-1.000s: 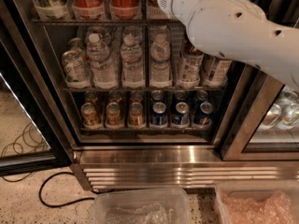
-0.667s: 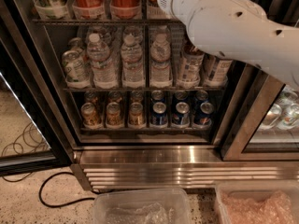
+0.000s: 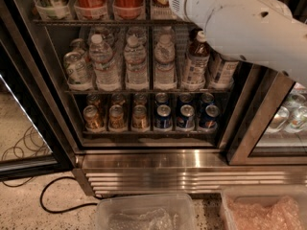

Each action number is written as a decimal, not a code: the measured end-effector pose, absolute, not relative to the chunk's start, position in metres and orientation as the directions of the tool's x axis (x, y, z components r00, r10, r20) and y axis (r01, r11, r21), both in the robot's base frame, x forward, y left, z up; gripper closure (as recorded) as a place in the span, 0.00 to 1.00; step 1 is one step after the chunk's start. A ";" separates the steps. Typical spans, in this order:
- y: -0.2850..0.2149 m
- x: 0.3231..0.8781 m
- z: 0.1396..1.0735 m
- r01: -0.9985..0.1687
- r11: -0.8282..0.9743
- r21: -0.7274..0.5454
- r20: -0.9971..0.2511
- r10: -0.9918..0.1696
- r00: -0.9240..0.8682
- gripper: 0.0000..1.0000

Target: Pick coke can from top shelf of fridge

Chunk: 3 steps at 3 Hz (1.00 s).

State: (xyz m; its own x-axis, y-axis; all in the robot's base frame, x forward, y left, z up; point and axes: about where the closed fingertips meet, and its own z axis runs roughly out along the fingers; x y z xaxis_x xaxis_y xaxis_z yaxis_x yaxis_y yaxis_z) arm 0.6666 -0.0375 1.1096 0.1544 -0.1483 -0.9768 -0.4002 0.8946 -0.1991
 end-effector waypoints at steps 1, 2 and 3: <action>-0.042 0.653 1.104 -0.408 0.892 -0.193 -0.980 -0.155 0.123 1.00; -0.046 0.630 1.096 -0.428 0.888 -0.171 -0.985 -0.157 0.069 1.00; -0.031 0.608 1.090 -0.479 0.870 -0.114 -0.992 -0.128 0.003 1.00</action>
Offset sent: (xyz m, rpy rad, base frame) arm -0.0722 -0.0090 -0.0156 -0.0148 0.1536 0.0168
